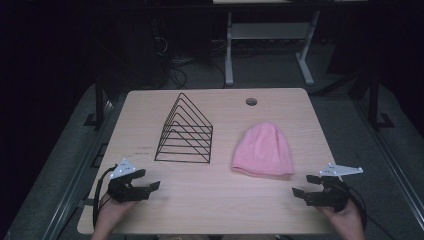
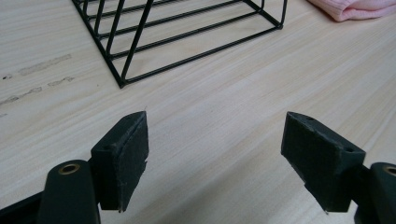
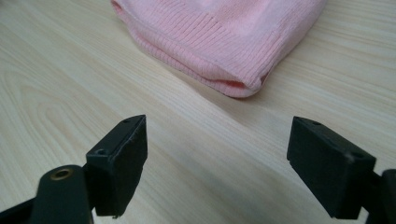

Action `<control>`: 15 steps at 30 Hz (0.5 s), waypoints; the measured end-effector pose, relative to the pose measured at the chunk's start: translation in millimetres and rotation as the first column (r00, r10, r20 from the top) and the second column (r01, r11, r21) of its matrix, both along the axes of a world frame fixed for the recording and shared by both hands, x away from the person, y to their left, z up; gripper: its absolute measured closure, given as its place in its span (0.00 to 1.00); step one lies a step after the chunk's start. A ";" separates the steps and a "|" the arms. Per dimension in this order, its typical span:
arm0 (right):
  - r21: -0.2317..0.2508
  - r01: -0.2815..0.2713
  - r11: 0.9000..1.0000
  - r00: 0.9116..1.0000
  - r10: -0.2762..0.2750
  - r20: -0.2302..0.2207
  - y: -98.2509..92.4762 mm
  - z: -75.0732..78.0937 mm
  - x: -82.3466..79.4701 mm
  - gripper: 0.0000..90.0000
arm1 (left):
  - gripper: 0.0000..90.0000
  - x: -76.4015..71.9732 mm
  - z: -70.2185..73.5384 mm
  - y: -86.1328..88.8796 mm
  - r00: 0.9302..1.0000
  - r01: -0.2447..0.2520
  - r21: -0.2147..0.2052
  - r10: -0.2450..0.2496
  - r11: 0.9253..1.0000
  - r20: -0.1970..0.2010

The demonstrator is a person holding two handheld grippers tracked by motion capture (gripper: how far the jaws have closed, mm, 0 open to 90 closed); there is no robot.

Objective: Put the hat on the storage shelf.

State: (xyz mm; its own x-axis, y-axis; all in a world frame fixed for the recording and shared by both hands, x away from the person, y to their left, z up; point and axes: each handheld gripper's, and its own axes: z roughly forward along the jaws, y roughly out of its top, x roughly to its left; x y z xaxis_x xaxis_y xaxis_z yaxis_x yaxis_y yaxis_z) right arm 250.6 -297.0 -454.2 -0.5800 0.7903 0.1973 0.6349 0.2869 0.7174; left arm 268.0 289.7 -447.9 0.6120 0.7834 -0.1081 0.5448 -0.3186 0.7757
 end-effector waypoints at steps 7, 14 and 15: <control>0.016 0.007 1.000 1.000 -0.007 -0.003 6.7 6.0 6.1 0.22 | 0.26 1.3 -2.3 2.1 1.000 0.001 0.005 -0.001 1.000 -0.008; 0.001 -0.010 1.000 1.000 0.010 0.008 6.8 21.9 19.7 0.23 | 0.26 -0.3 -2.3 4.3 1.000 -0.001 0.001 0.001 1.000 -0.002; 0.003 -0.016 1.000 1.000 0.016 0.006 5.1 27.9 24.9 0.22 | 0.26 -0.4 -2.3 4.3 1.000 -0.001 0.002 0.001 1.000 -0.002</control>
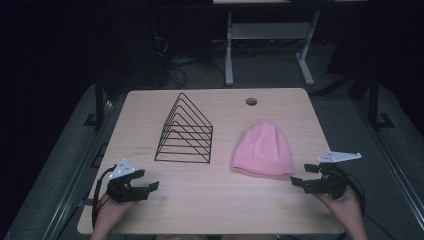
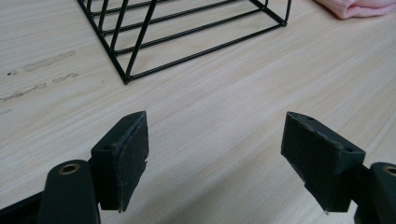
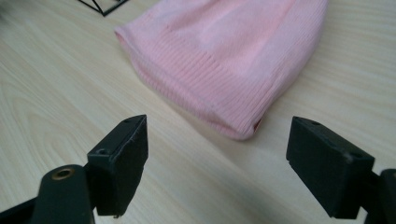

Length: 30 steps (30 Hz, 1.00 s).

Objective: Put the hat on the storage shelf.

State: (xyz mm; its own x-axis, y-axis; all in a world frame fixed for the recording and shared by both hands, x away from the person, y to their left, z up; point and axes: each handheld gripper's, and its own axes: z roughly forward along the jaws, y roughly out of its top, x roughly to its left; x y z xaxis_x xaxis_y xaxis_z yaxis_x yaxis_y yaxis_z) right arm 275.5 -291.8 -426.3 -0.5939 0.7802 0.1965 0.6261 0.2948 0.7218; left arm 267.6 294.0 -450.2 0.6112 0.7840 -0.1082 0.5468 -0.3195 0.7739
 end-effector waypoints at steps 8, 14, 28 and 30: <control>0.004 -0.041 0.999 0.999 0.041 -0.026 4.6 19.6 26.4 0.21 | 0.26 2.3 -1.4 4.5 1.000 0.008 -0.008 -0.008 1.000 -0.001; 0.009 -0.069 0.998 0.996 0.069 -0.055 10.2 29.2 47.0 0.21 | 0.26 2.5 0.0 9.8 1.000 -0.006 -0.024 0.006 1.000 0.003; 0.015 -0.126 0.992 0.985 0.127 -0.117 26.3 33.0 93.5 0.22 | 0.26 1.8 -0.6 13.9 1.000 -0.019 -0.007 0.019 1.000 -0.004; 0.012 -0.132 0.991 0.983 0.133 -0.130 28.6 32.2 98.6 0.22 | 0.26 1.9 -0.6 14.5 1.000 -0.019 0.000 0.019 1.000 -0.001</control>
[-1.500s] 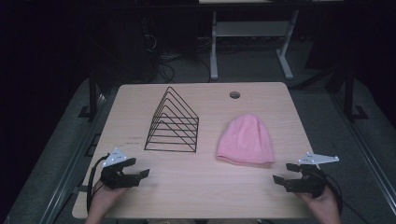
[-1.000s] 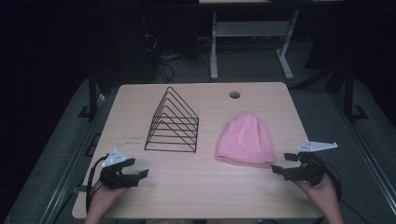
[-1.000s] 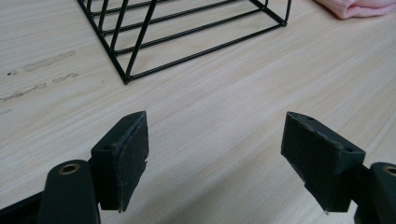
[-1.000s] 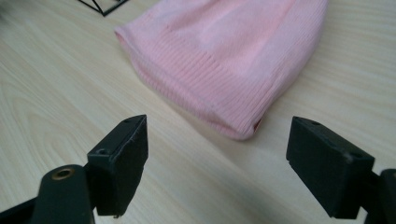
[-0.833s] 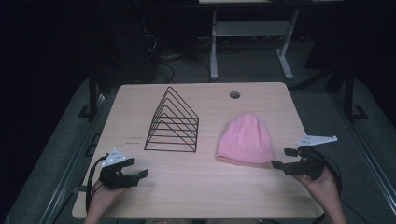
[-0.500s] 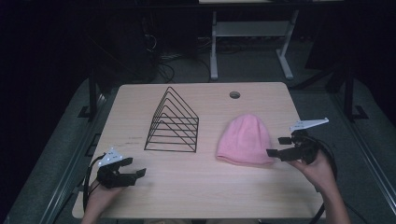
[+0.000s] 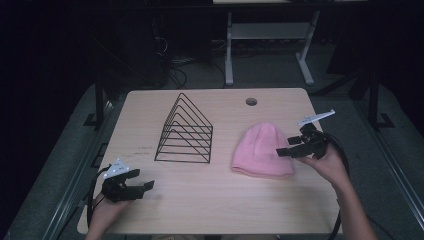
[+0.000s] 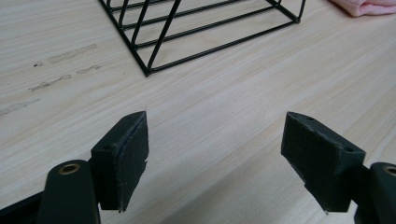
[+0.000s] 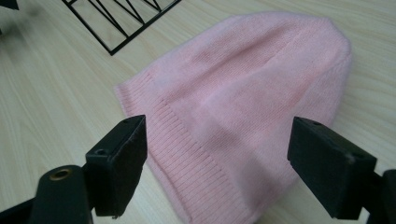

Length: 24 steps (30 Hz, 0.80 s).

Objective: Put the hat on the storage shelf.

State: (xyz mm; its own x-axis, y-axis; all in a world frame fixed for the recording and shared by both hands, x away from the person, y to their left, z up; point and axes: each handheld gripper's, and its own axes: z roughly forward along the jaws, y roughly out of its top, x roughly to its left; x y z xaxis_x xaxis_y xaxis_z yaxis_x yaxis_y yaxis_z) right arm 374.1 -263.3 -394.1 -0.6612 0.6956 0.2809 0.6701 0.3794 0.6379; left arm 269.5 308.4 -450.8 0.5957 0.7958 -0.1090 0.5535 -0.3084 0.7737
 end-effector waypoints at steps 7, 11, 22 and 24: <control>-0.016 0.007 1.000 1.000 -0.007 -0.014 4.6 1.4 21.8 0.22 | 0.26 -1.0 1.3 1.6 1.000 -0.009 -0.013 0.009 1.000 0.006; -0.024 0.013 1.000 0.999 -0.014 -0.037 6.3 -0.3 34.7 0.22 | 0.26 -1.8 1.7 0.3 1.000 -0.002 -0.011 0.002 1.000 0.007; -0.049 0.037 0.998 0.995 -0.041 -0.093 8.4 -6.4 70.0 0.23 | 0.26 -2.5 2.6 6.2 1.000 -0.019 -0.022 0.019 1.000 0.010; -0.059 0.044 0.997 0.993 -0.050 -0.104 9.0 -9.9 78.7 0.24 | 0.26 -3.3 1.7 7.0 1.000 -0.020 -0.019 0.020 1.000 0.009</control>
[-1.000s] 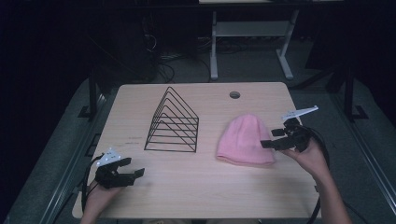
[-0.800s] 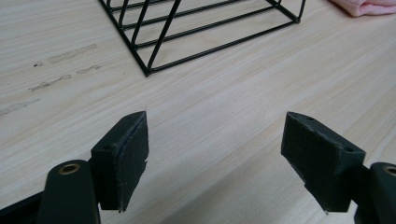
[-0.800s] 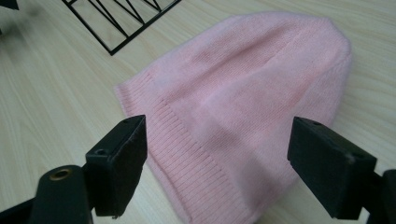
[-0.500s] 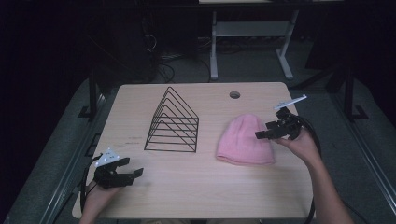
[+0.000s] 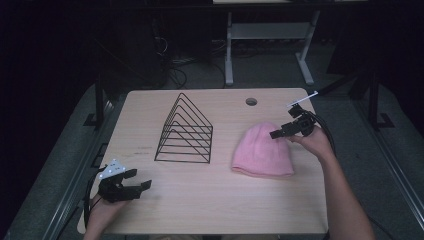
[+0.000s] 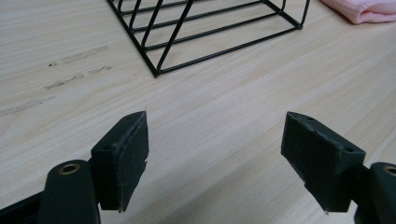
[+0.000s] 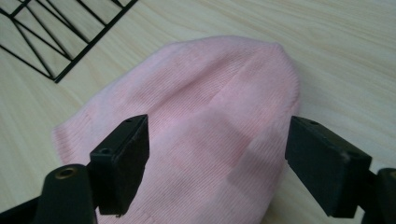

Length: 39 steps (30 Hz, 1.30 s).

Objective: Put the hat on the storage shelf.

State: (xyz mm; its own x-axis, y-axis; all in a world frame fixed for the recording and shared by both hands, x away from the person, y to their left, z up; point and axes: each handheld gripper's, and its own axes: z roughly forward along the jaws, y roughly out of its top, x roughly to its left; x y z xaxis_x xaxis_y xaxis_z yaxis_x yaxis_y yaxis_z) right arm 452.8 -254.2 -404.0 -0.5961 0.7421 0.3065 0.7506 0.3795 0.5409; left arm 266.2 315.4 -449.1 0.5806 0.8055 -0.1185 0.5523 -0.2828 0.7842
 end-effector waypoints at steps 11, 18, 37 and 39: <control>-0.029 0.038 0.999 0.998 -0.040 -0.051 2.8 -16.0 22.2 0.32 | 0.26 0.8 0.5 2.8 1.000 -0.012 -0.007 0.012 1.000 -0.001; -0.031 0.081 0.996 0.992 -0.083 -0.094 1.5 -26.9 30.8 0.43 | 0.26 1.9 1.0 2.3 1.000 -0.004 -0.003 0.004 1.000 0.010; -0.024 0.091 0.996 0.985 -0.094 -0.148 10.1 -44.8 40.8 0.75 | 0.26 2.2 -0.3 2.8 1.000 -0.005 -0.009 0.005 1.000 -0.001; -0.001 0.088 0.996 0.984 -0.087 -0.155 8.6 -45.1 40.4 0.81 | 0.26 1.9 0.0 3.0 1.000 -0.010 -0.011 0.010 1.000 -0.005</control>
State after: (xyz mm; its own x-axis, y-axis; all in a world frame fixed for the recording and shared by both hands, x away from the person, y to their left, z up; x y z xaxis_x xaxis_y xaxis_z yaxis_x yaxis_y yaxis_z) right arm 493.2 -245.6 -449.1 -0.4739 0.7872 0.3946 0.8555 0.3055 0.4180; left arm 268.1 318.4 -449.1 0.5717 0.8100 -0.1303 0.5587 -0.2681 0.7849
